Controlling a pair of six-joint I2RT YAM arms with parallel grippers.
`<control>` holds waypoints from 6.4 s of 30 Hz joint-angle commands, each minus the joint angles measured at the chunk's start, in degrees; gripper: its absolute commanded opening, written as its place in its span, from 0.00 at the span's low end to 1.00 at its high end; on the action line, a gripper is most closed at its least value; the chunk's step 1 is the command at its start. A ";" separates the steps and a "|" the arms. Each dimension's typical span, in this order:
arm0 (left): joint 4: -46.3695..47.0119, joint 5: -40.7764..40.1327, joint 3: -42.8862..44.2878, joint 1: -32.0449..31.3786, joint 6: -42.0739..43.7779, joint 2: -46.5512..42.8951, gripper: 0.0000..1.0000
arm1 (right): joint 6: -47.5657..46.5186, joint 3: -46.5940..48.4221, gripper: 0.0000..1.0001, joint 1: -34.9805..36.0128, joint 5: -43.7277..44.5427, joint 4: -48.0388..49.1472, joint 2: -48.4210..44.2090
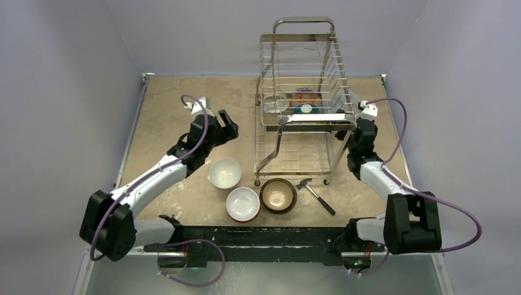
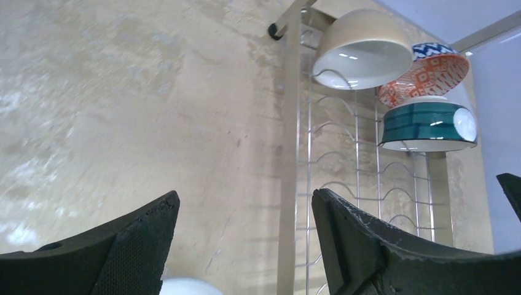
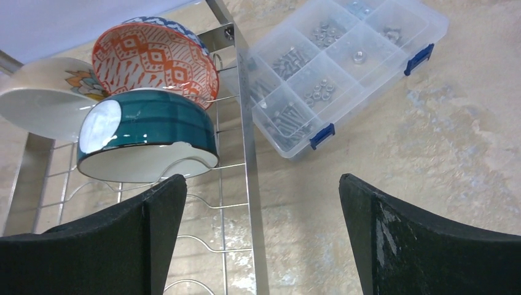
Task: Load the bowls into the dish rack
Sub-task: Pick up the bowl from the center of the board, then place the bowl in the dish rack.
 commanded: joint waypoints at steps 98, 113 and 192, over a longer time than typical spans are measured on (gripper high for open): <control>-9.81 18.53 -10.39 12.77 10.84 -15.70 0.00 | 0.74 10.30 0.39 -1.16 -41.89 0.82 20.71; 15.61 13.49 -8.94 12.79 14.91 -15.57 0.00 | -0.22 9.84 0.51 -1.16 -42.19 1.09 19.70; 83.07 -0.18 9.93 -4.94 70.08 47.10 0.00 | -2.90 10.34 0.54 -1.16 -42.17 0.92 21.40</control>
